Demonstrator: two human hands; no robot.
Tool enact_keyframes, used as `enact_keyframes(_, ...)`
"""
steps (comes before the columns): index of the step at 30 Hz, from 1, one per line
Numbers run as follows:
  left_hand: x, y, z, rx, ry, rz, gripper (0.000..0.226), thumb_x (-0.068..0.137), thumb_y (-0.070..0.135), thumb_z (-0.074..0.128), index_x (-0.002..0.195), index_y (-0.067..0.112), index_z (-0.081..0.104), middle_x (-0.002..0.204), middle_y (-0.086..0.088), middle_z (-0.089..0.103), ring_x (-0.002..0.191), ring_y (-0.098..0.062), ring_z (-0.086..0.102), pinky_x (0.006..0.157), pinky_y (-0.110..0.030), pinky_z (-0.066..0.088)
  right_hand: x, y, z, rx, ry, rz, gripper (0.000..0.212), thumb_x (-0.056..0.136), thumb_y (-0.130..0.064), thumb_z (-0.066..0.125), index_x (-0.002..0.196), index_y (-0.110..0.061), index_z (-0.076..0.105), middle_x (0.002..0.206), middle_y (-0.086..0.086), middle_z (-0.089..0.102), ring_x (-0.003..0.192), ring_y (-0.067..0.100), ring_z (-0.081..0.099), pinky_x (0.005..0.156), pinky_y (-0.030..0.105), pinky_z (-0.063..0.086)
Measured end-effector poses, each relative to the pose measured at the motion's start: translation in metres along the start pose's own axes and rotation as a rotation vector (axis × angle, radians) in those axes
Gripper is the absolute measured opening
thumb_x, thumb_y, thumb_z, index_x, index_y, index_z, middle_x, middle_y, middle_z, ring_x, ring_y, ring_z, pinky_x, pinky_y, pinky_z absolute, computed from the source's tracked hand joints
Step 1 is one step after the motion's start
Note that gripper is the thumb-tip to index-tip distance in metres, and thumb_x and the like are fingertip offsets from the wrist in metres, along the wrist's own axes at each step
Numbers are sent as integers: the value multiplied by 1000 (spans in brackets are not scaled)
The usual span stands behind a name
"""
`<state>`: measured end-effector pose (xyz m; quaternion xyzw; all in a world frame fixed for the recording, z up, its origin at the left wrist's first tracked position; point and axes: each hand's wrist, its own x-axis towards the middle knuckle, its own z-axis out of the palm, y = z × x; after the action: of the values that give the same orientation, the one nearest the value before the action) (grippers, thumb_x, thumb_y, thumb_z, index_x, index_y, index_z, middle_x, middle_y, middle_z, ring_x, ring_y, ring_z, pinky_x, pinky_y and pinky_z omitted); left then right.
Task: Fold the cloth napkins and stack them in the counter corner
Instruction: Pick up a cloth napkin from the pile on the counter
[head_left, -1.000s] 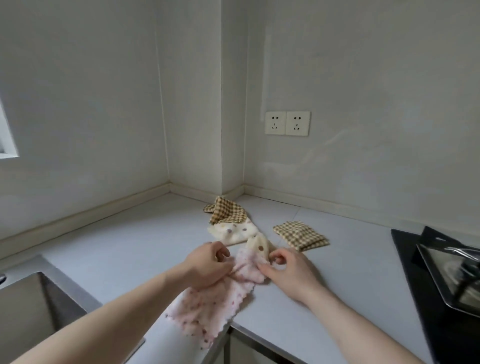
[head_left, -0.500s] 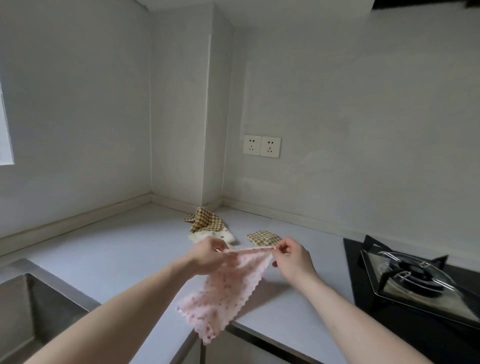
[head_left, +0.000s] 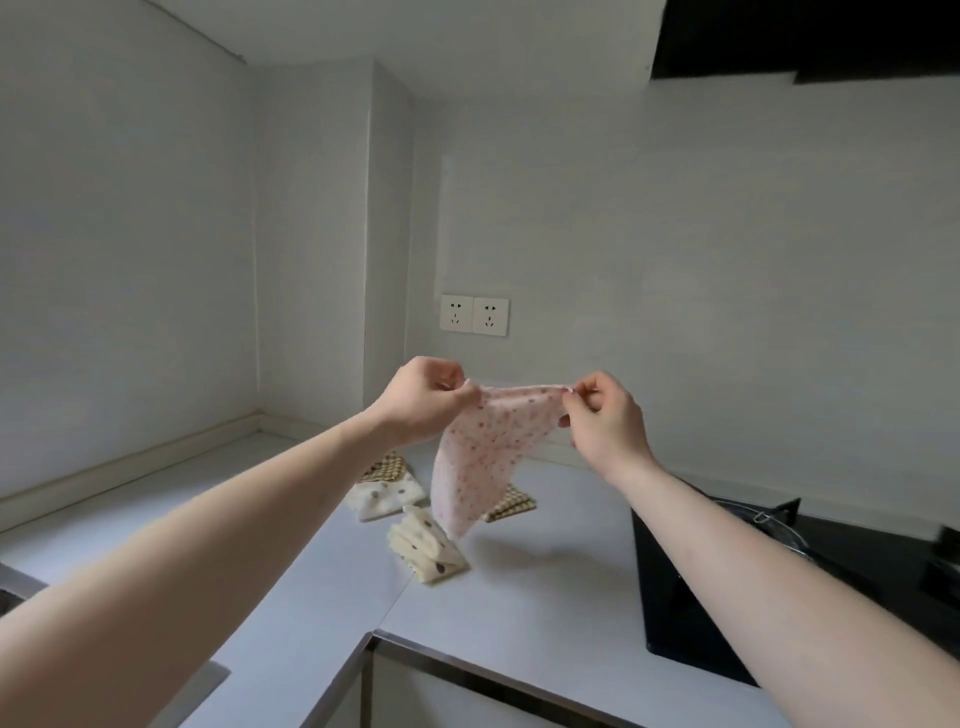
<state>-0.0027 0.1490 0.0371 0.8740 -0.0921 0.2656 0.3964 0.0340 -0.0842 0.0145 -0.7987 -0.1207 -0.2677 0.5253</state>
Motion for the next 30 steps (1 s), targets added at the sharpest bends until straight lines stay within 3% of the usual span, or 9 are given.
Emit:
enact_keyframes(3, -5, 16, 1, -83, -99, 38, 39, 89, 25, 72, 65, 20, 42, 53, 14, 37, 48, -7, 32, 48, -23, 29, -7, -7, -19, -6, 21, -14, 12, 96, -21, 60, 86, -19, 56, 78, 2, 73, 73, 19, 68, 53, 15, 41)
enact_keyframes(8, -21, 18, 3, -67, -249, 32, 29, 87, 43, 78, 91, 20, 60, 56, 16, 50, 49, -4, 40, 48, -15, 34, -22, 1, -48, -21, -32, -17, 8, 98, -15, 58, 91, -18, 56, 61, -5, 65, 51, 7, 51, 48, 13, 36)
enact_keyframes(12, -33, 9, 8, 153, -363, 57, 35, 88, 50, 75, 72, 23, 60, 55, 15, 41, 50, -4, 36, 48, -18, 30, -33, 16, -62, -82, -113, 16, 14, 98, -14, 58, 93, -23, 68, 70, -6, 72, 62, 21, 59, 62, 27, 45)
enact_keyframes(14, -35, 1, 12, 278, -413, 73, 43, 89, 48, 73, 67, 18, 54, 61, 11, 41, 56, -10, 36, 54, -23, 32, -35, 25, -66, -147, -124, 26, 19, 98, -14, 59, 90, -26, 71, 78, -6, 73, 73, 21, 65, 65, 22, 47)
enact_keyframes(18, -36, -13, 18, 406, -475, 15, 43, 89, 47, 70, 73, 9, 58, 72, 4, 51, 68, -18, 44, 65, -32, 44, -34, 42, -74, -267, -115, 74, 19, 98, -13, 57, 92, -25, 70, 72, -9, 65, 78, 19, 58, 57, 5, 36)
enact_keyframes(20, -34, -13, 20, 425, -467, -1, 39, 90, 45, 69, 70, 14, 59, 75, 1, 57, 73, -21, 51, 71, -33, 49, -29, 49, -77, -287, -116, 113, 17, 98, -14, 55, 97, -22, 71, 71, -10, 62, 79, 19, 56, 58, 12, 39)
enact_keyframes(23, -24, -9, 21, 435, -403, -15, 27, 91, 43, 69, 76, 21, 68, 88, -3, 70, 87, -26, 64, 79, -37, 53, -20, 54, -80, -297, -99, 162, 18, 99, -15, 54, 104, -18, 71, 88, 1, 70, 86, 22, 59, 71, 24, 38)
enact_keyframes(26, -12, -1, 22, 432, -280, -29, 18, 93, 42, 69, 87, 25, 71, 90, 3, 69, 87, -21, 63, 72, -29, 49, -7, 51, -82, -254, -39, 198, 19, 98, -13, 52, 103, -18, 70, 95, 3, 74, 90, 24, 68, 78, 28, 48)
enact_keyframes(30, 4, 13, 22, 317, -59, -39, 19, 91, 42, 72, 93, 23, 74, 89, 4, 69, 86, -19, 63, 71, -25, 43, 10, 41, -83, 14, 61, 257, 19, 101, -9, 52, 91, -21, 63, 87, 6, 76, 76, 23, 77, 85, 44, 62)
